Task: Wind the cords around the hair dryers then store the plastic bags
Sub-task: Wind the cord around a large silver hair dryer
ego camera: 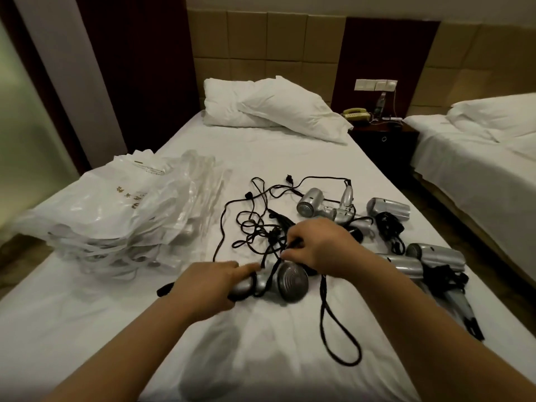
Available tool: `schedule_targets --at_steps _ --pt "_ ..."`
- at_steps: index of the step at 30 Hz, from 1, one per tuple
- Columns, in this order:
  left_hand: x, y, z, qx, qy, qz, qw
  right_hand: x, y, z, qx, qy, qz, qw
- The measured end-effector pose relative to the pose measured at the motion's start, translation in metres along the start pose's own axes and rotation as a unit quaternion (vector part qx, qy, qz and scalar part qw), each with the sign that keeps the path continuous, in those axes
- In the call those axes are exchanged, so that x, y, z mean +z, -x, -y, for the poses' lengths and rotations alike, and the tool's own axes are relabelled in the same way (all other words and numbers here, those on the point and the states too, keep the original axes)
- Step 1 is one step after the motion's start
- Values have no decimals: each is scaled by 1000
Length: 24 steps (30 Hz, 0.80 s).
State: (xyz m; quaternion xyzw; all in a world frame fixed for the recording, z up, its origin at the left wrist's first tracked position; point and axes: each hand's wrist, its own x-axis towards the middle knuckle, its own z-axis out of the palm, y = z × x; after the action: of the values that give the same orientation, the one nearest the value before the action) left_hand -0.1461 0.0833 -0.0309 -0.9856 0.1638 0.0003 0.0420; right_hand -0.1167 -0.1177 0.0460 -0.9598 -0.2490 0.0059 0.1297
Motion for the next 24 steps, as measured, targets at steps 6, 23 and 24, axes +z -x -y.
schedule_targets --at_steps 6,23,24 --pt "-24 18 -11 79 96 -18 992 1 -12 -26 -5 -290 70 954" --pt "-25 9 -22 -35 615 -35 787 93 18 -7 118 -621 156 759" --pt "-23 8 -23 -48 595 -45 801 94 21 -6 121 -621 177 754"
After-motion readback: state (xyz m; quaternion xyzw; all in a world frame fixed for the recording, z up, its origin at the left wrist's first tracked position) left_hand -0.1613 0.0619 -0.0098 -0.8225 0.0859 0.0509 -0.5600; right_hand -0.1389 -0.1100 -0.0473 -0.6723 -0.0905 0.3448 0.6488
